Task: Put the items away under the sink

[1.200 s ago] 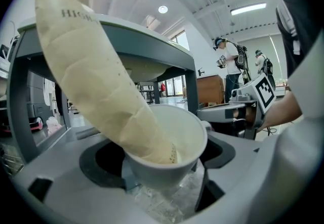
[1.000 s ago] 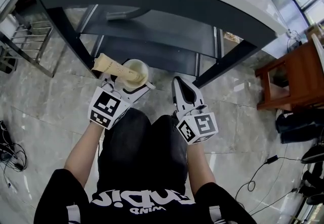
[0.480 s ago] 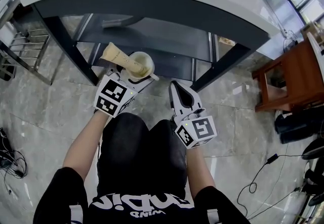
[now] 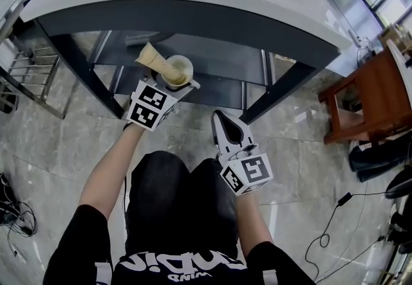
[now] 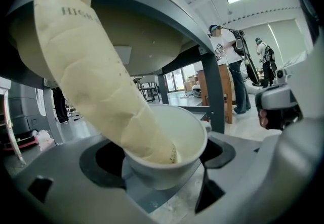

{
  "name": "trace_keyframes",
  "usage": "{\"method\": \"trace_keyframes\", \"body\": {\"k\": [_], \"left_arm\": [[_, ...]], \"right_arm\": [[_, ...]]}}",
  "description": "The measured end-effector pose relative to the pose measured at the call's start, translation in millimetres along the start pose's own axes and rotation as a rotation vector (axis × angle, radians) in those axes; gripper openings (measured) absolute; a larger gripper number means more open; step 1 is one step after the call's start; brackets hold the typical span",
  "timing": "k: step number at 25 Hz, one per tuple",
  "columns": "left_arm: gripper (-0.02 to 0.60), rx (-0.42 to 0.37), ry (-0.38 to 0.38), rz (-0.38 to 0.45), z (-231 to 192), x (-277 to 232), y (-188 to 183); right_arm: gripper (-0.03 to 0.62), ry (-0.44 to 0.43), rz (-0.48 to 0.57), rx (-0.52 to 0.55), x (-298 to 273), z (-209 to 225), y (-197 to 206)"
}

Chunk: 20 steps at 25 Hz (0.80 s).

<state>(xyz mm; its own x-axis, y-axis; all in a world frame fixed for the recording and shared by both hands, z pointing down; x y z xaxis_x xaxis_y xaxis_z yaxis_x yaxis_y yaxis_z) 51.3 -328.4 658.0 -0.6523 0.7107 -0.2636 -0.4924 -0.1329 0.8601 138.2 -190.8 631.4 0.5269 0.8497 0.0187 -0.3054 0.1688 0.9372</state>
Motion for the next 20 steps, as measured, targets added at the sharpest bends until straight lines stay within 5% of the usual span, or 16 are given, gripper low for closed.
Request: {"method": "trace_keyframes", "body": {"k": [20], "left_arm": [[0.451,0.042,0.0,-0.001,-26,-63,4]], "right_arm": [[0.018,0.019,0.004,-0.014,-10,6,5]]}}
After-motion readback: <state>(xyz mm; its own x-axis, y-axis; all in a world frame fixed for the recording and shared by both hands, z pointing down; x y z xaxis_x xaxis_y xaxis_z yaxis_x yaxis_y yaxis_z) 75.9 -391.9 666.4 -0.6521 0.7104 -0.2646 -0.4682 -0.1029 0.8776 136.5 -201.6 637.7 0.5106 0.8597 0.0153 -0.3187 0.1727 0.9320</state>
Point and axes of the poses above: the fingertips, and each gripper's own axes: x backward along the fingers, z to its right, y out of its underside, the point moved 1 cm from there along x, backward along the fingers, and after that the axes turned 15 degrees about -x, right-handed, at the moved point
